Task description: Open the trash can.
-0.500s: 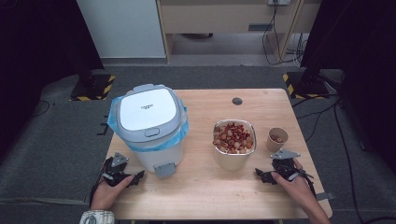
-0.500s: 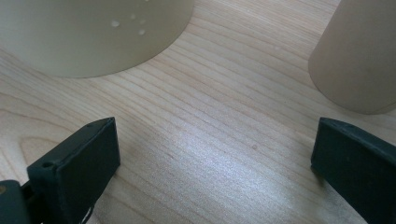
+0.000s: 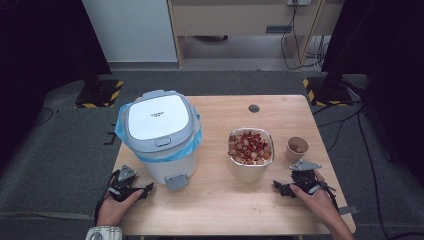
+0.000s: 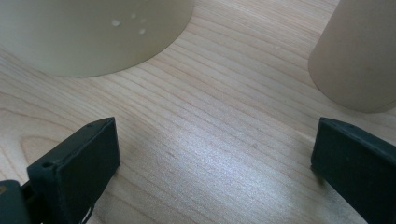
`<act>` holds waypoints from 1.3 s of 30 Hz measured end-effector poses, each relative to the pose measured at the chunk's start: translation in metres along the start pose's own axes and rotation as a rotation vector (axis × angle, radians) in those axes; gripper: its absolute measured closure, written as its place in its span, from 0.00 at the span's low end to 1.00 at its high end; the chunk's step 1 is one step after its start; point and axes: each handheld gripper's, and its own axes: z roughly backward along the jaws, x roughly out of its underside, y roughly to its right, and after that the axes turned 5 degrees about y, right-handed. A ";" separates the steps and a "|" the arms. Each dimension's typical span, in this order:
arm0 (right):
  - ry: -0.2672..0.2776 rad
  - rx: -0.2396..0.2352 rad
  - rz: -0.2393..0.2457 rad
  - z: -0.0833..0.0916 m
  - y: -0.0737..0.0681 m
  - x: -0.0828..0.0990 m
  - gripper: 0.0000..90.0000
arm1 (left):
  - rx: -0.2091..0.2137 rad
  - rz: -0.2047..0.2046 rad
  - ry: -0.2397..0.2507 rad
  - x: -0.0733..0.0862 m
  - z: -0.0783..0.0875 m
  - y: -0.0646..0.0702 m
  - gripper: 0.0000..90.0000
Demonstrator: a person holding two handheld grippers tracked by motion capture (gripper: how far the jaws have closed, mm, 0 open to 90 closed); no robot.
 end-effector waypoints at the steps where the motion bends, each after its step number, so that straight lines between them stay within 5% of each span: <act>1: 0.000 0.000 -0.001 0.000 0.000 0.000 0.02 | 0.002 -0.002 0.008 0.000 0.002 0.001 0.17; 9: -0.001 0.002 -0.005 0.000 -0.001 0.000 0.02 | 0.009 -0.003 0.060 -0.004 0.025 0.012 0.44; 17: 0.000 0.003 -0.005 0.000 0.000 0.000 0.02 | 0.029 -0.015 0.097 -0.011 0.041 0.021 0.81; 25: -0.001 0.004 -0.005 0.000 -0.001 0.000 0.02 | 0.042 -0.017 0.146 -0.016 0.053 0.032 0.97; 39: -0.001 0.010 -0.015 0.001 -0.001 0.001 0.02 | 0.136 -0.099 0.140 -0.027 0.048 0.059 1.00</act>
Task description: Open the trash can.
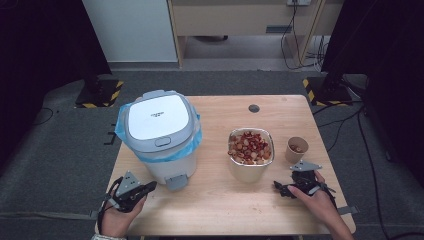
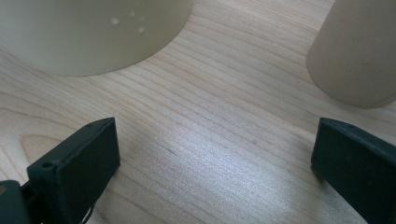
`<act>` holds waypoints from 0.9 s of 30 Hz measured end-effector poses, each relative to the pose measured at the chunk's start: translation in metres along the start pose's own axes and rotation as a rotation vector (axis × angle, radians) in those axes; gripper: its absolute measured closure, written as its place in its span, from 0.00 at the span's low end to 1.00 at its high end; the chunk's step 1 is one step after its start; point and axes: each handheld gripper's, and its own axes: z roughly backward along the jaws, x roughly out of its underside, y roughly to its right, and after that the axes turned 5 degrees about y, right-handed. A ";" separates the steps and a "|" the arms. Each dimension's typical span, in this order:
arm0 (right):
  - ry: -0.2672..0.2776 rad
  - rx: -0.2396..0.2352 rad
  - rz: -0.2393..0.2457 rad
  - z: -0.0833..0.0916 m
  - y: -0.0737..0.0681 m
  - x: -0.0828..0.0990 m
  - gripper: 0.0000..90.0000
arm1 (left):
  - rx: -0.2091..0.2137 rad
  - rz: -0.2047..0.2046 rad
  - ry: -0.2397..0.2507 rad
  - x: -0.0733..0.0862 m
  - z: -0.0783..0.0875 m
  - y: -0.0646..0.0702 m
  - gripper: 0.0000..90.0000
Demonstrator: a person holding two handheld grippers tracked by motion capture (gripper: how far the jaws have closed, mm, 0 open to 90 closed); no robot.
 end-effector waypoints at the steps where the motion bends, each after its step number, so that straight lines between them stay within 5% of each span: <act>1: 0.001 0.001 0.000 0.000 0.000 0.000 0.02 | 0.001 -0.005 -0.003 -0.001 -0.002 0.002 1.00; 18: 0.001 0.003 0.000 0.001 0.000 0.001 0.02 | 0.041 -0.177 -0.062 -0.015 -0.038 0.034 1.00; 27: 0.002 0.005 0.001 0.001 0.000 0.001 0.02 | 0.030 -0.224 -0.094 -0.020 -0.056 0.039 1.00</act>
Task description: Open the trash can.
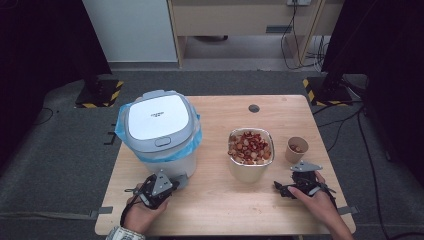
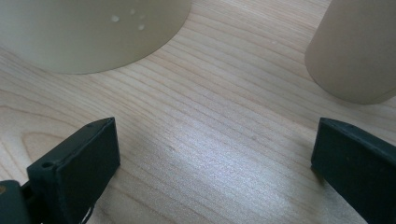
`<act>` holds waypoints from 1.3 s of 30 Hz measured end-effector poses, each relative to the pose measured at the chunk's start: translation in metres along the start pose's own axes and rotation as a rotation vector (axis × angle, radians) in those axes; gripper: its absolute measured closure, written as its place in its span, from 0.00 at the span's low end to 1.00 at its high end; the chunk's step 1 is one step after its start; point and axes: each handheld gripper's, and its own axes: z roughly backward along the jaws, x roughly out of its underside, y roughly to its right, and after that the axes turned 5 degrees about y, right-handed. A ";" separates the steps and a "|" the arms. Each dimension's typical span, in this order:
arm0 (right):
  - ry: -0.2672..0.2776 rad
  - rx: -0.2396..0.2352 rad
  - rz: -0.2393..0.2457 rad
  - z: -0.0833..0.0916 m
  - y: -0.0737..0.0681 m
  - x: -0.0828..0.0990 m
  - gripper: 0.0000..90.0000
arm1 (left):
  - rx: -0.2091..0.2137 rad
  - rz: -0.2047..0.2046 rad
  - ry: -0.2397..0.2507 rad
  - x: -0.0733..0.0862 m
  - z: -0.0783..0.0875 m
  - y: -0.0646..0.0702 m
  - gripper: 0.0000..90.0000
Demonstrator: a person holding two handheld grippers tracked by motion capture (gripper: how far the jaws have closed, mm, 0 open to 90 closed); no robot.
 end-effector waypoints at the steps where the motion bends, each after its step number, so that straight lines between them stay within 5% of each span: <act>1: 0.000 0.000 0.000 0.000 0.000 0.000 0.02 | -0.003 -0.011 -0.015 -0.001 -0.006 0.001 1.00; 12: -0.001 -0.002 -0.002 0.001 0.000 0.001 0.02 | -0.024 -0.021 -0.040 -0.002 -0.015 0.002 1.00; 16: -0.003 -0.002 -0.002 0.001 0.000 0.001 0.02 | -0.013 0.011 -0.038 -0.001 -0.017 0.000 1.00; 29: -0.003 -0.001 -0.003 0.001 0.000 0.001 0.02 | -0.010 -0.020 -0.105 0.002 -0.027 0.003 1.00; 39: -0.009 -0.013 0.017 0.005 0.003 0.000 0.08 | -0.006 -0.007 -0.097 0.003 -0.027 0.002 1.00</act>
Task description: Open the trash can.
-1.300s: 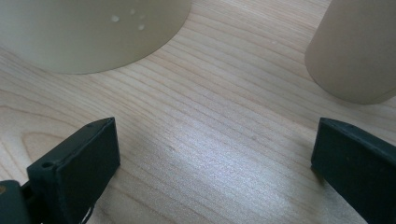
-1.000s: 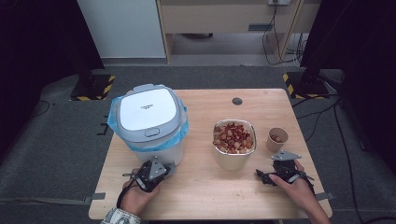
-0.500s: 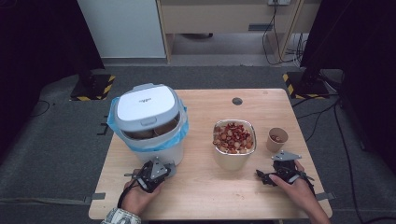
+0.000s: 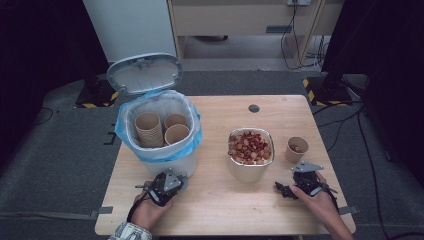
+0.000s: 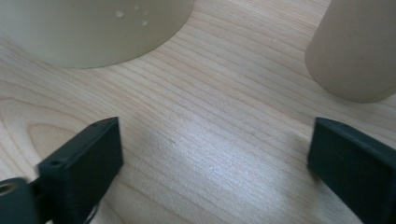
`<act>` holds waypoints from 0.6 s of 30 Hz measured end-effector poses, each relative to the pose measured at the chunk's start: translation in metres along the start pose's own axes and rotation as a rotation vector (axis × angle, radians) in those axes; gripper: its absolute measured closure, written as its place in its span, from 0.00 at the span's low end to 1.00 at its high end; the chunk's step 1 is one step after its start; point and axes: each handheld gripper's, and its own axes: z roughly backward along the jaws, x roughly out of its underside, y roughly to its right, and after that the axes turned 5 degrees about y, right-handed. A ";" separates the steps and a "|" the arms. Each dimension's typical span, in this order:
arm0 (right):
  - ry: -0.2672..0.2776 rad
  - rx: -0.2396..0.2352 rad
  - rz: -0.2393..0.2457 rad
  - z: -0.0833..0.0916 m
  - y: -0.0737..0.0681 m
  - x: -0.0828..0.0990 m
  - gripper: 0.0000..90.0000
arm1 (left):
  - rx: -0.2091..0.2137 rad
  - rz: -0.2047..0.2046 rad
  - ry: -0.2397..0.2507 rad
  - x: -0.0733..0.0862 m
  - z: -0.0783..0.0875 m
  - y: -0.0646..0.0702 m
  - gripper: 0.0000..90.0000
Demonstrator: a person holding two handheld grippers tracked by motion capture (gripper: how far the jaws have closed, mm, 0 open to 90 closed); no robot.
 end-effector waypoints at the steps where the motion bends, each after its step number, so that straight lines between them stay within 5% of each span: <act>1: 0.001 0.007 0.003 0.001 0.001 0.000 0.08 | 0.001 0.001 -0.002 0.000 0.000 0.000 1.00; 18: 0.030 0.100 -0.040 0.011 0.015 0.000 0.08 | -0.001 0.001 0.000 0.000 0.000 0.000 1.00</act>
